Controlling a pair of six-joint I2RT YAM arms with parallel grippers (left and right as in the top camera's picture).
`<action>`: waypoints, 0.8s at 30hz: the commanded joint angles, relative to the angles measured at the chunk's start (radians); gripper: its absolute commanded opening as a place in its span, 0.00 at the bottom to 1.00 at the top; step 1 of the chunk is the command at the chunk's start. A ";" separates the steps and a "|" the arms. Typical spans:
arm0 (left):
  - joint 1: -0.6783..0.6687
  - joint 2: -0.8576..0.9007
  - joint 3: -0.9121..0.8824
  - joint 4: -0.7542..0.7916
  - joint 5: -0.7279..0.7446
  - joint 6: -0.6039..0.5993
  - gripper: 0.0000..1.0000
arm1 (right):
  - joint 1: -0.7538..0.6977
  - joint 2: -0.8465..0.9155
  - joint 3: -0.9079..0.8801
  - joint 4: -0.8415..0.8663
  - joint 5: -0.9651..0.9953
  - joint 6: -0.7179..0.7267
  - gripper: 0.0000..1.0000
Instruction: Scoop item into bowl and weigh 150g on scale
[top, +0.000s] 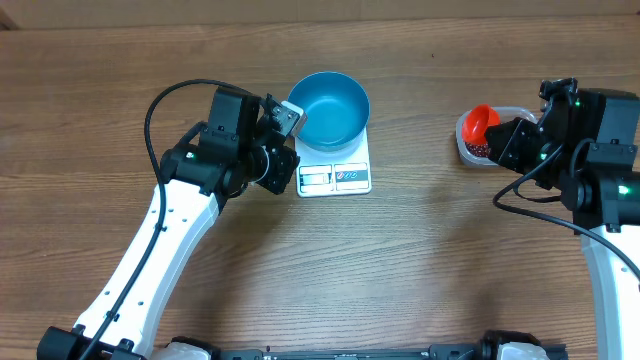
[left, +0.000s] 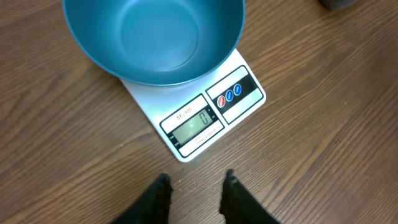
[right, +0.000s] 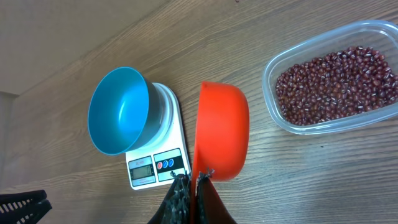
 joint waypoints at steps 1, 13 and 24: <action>0.005 0.005 -0.008 -0.016 -0.006 0.011 0.38 | -0.001 -0.002 0.015 0.007 0.007 -0.007 0.04; 0.005 0.005 -0.008 -0.052 -0.007 0.066 0.70 | -0.001 -0.002 0.015 0.006 0.007 -0.007 0.04; 0.005 0.005 -0.008 -0.099 -0.007 0.129 0.73 | -0.001 -0.002 0.015 0.006 0.007 -0.004 0.04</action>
